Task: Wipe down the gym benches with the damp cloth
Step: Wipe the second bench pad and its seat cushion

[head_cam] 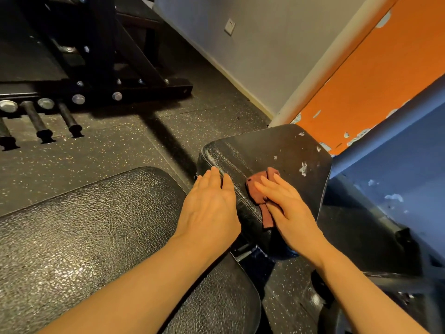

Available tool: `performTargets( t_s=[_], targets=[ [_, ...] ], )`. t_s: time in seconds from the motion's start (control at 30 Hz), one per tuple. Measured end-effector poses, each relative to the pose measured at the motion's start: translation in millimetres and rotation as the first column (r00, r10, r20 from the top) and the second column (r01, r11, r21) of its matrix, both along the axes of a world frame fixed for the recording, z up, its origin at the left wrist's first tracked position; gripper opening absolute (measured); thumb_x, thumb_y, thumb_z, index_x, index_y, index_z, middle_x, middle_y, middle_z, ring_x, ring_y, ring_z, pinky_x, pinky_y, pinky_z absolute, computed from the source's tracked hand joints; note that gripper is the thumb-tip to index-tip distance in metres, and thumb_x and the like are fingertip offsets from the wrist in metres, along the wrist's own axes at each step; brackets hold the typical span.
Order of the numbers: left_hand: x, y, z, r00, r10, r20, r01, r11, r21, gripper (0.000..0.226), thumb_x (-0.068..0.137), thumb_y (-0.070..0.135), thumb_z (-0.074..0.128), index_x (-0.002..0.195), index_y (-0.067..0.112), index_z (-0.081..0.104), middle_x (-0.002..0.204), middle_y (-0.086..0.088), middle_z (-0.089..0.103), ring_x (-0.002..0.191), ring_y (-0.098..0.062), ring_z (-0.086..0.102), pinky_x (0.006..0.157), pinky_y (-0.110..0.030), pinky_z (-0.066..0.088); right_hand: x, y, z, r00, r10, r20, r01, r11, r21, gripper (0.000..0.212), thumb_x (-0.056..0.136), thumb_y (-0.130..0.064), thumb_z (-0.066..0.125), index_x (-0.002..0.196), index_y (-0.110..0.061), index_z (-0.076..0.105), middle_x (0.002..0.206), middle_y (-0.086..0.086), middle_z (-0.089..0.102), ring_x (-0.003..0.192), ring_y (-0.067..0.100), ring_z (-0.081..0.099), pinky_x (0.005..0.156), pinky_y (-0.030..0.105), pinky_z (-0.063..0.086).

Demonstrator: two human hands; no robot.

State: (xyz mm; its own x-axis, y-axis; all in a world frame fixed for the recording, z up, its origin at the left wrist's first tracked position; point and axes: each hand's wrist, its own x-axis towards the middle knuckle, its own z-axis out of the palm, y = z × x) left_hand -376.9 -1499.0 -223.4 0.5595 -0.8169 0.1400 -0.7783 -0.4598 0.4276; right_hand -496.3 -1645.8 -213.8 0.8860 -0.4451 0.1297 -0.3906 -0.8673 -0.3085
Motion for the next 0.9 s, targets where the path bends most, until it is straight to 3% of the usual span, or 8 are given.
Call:
performTargets(
  t_s=[0.17,0.27,0.37,0.43,0.53,0.67,0.8,0.9],
  targets=[
    [-1.9,-1.2,-0.3,1.000,-0.018,0.000,0.018,0.999,-0.033,0.068,0.096,0.025,0.047,0.152,0.005,0.014,0.160,-0.013,0.011,0.148,-0.022,0.011,0.119,-0.028,0.008,6.8,5.4,-1.7,0.999,-0.023,-0.040,0.022,0.999,-0.041,0.054,0.093,0.001,0.050,0.142,-0.023,0.045,0.151,-0.011,0.032,0.143,0.003,0.013,0.111,0.007,0.003],
    [-2.8,-1.3,-0.4,1.000,-0.019,0.005,0.019,0.999,-0.038,0.067,0.096,0.025,0.046,0.151,0.004,0.016,0.159,-0.015,0.013,0.147,-0.022,0.013,0.119,-0.028,0.009,37.8,7.4,-0.7,0.999,0.046,-0.028,-0.047,0.998,-0.038,0.049,0.095,-0.002,0.048,0.141,-0.017,0.045,0.149,-0.009,0.034,0.143,0.010,0.015,0.116,0.017,0.009],
    [-2.3,-1.1,-0.1,1.000,-0.014,0.015,0.015,1.000,-0.026,0.064,0.094,0.028,0.047,0.148,0.005,0.023,0.157,-0.015,0.019,0.146,-0.022,0.018,0.120,-0.029,0.012,74.1,3.4,-5.0,0.993,0.120,-0.020,-0.121,0.992,-0.029,0.050,0.092,-0.018,0.039,0.141,-0.015,0.048,0.150,-0.002,0.038,0.143,0.012,0.016,0.116,0.022,0.011],
    [-1.8,-1.0,-0.1,0.999,-0.027,0.031,0.027,1.000,0.009,0.068,0.095,0.029,0.046,0.150,0.003,0.016,0.159,-0.017,0.012,0.147,-0.024,0.012,0.121,-0.031,0.009,89.3,-13.8,-6.4,0.991,0.128,-0.043,-0.130,0.991,-0.045,0.049,0.094,-0.015,0.039,0.143,-0.016,0.045,0.152,0.000,0.037,0.146,0.018,0.016,0.118,0.026,0.011],
    [-1.0,-0.1,-0.3,0.998,-0.042,0.038,0.041,0.999,0.032,0.070,0.097,0.027,0.043,0.152,0.001,0.008,0.160,-0.018,0.003,0.149,-0.025,0.005,0.120,-0.031,0.003,95.0,-47.8,-3.0,0.992,0.030,-0.120,-0.042,0.995,-0.096,0.050,0.099,-0.008,0.042,0.147,-0.020,0.037,0.156,-0.001,0.030,0.148,0.021,0.010,0.121,0.033,0.008],
    [0.2,-1.4,-1.3,0.999,-0.039,0.029,0.037,0.999,0.035,0.071,0.097,0.027,0.044,0.152,0.002,0.006,0.161,-0.017,0.001,0.149,-0.024,0.003,0.121,-0.032,0.004,98.5,-47.3,-3.4,0.986,-0.152,-0.067,0.147,0.987,-0.071,0.049,0.099,-0.008,0.038,0.146,-0.022,0.039,0.156,-0.001,0.029,0.148,0.019,0.009,0.119,0.028,0.007],
    [-0.8,-4.7,-2.3,0.999,-0.031,0.036,0.029,0.998,0.059,0.070,0.098,0.027,0.039,0.152,0.001,0.002,0.161,-0.017,0.002,0.149,-0.024,0.002,0.122,-0.034,0.005,97.4,-7.3,-5.9,0.999,0.026,-0.020,-0.027,0.998,-0.055,0.046,0.099,-0.012,0.045,0.144,-0.023,0.043,0.154,-0.007,0.033,0.147,0.014,0.011,0.115,0.018,0.006],
    [-2.2,-4.0,-3.3,0.999,-0.023,0.048,0.020,0.998,0.066,0.069,0.097,0.026,0.036,0.151,-0.001,0.002,0.160,-0.016,0.005,0.149,-0.025,0.002,0.122,-0.034,0.004,96.7,3.6,-4.0,0.990,0.140,-0.025,-0.141,0.990,-0.017,0.046,0.099,-0.015,0.048,0.143,-0.025,0.043,0.154,-0.009,0.032,0.147,0.011,0.009,0.117,0.020,0.008]
  ],
)
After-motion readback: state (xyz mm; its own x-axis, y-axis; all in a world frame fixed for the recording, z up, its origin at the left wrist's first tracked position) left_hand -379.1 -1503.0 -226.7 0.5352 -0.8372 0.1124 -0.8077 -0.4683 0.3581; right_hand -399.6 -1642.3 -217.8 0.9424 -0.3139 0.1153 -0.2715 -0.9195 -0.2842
